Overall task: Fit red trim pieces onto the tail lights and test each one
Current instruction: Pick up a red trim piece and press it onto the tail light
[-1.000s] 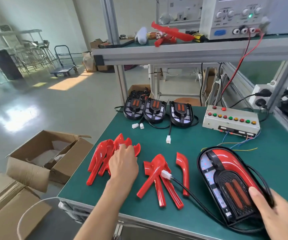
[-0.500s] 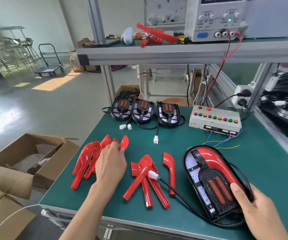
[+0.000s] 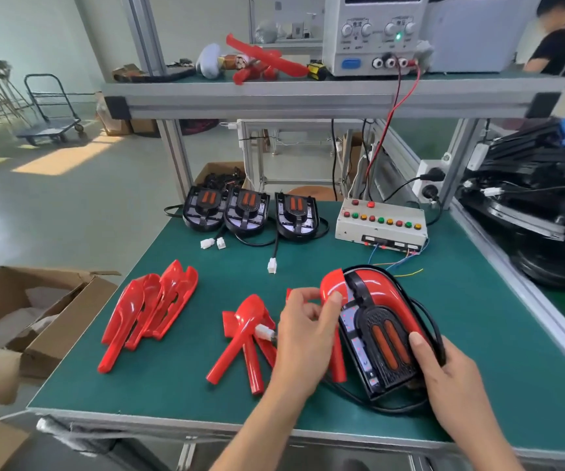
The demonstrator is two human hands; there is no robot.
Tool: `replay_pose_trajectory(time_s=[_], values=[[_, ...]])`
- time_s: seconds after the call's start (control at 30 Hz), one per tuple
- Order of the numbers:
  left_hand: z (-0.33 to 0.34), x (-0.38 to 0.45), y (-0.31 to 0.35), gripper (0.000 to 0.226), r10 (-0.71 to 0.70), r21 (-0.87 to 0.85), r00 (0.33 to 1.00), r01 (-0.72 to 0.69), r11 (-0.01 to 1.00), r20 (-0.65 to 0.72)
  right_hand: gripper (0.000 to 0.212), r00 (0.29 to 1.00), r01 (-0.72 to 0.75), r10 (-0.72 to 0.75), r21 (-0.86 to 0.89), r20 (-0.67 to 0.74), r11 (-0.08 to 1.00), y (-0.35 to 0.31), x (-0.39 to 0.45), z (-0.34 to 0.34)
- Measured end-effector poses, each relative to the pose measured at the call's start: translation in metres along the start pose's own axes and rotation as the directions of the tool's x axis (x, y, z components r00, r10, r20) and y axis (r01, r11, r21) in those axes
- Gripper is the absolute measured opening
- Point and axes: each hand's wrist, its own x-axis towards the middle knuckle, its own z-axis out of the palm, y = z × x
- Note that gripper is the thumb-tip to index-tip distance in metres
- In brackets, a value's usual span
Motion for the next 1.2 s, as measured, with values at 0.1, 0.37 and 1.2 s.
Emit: replay_pose_trajectory(time_s=[0.1,0.37,1.2], values=[[0.014,-0.004,0.001,0.022,0.004,0.092,0.999,0.000,0.996,-0.039,0.045,0.999,-0.020,0.021,0.033,-0.034,0.999,0.003,0.001,-0.001],[0.022,-0.006,0.015,0.035,0.241,0.611,0.968,-0.147,0.778,-0.073,0.049,0.999,-0.041,0.043,0.055,-0.031,0.998,0.004,0.000,0.000],[0.041,-0.005,-0.011,0.040,0.572,0.704,0.820,-0.386,0.597,-0.035,0.047,0.999,0.007,-0.005,0.039,-0.041,0.999,0.004,0.000,-0.004]])
